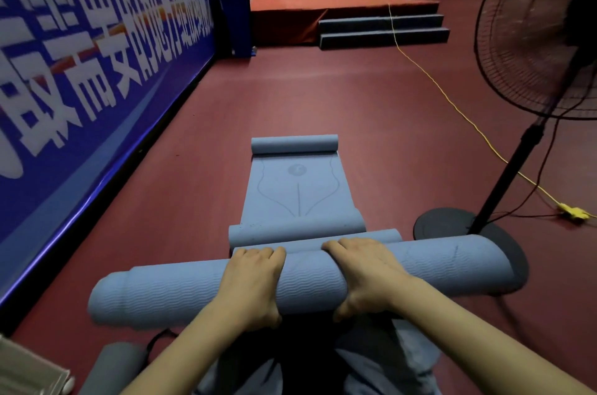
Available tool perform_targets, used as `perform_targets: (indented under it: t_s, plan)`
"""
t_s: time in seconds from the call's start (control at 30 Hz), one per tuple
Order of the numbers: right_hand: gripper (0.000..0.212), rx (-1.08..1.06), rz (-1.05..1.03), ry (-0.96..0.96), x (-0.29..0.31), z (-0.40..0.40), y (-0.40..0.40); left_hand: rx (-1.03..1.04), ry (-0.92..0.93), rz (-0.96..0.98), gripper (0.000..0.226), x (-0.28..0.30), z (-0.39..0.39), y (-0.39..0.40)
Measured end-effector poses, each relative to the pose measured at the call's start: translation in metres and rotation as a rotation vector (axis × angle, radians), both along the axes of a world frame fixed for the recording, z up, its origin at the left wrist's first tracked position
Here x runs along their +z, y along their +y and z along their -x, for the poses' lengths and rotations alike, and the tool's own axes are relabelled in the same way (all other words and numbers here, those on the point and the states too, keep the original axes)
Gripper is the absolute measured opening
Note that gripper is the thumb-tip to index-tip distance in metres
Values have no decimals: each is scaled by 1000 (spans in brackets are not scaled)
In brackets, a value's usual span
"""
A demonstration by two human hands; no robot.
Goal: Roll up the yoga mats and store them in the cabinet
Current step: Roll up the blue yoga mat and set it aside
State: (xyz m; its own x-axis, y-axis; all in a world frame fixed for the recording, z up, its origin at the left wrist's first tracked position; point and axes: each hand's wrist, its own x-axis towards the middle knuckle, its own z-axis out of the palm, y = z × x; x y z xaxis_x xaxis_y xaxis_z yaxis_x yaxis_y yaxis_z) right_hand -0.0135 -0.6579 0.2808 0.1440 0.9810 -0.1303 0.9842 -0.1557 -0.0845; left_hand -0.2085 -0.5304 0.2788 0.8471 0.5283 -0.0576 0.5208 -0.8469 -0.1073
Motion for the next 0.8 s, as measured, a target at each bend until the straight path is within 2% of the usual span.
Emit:
perform_targets:
  t_s: [0.17,0.33,0.5,0.7,0.8]
  plan:
    - [125,51,35,0,20,1,-18,5,-51,-43,68,-1,21,-6]
    - [128,-117,43,-98,48,-47,-60,60,-91,-11,69,13,54,0]
    - [103,-152,97,-144,39,-22,-85,13,-15,-89,75,14,85,-10]
    - [89,-106,85,-72,36,23,-138,1,84,11,75,17,139,-52]
    - [87,-76,107,-47,43,49,-166,-1,108,57,84,23,162,-73]
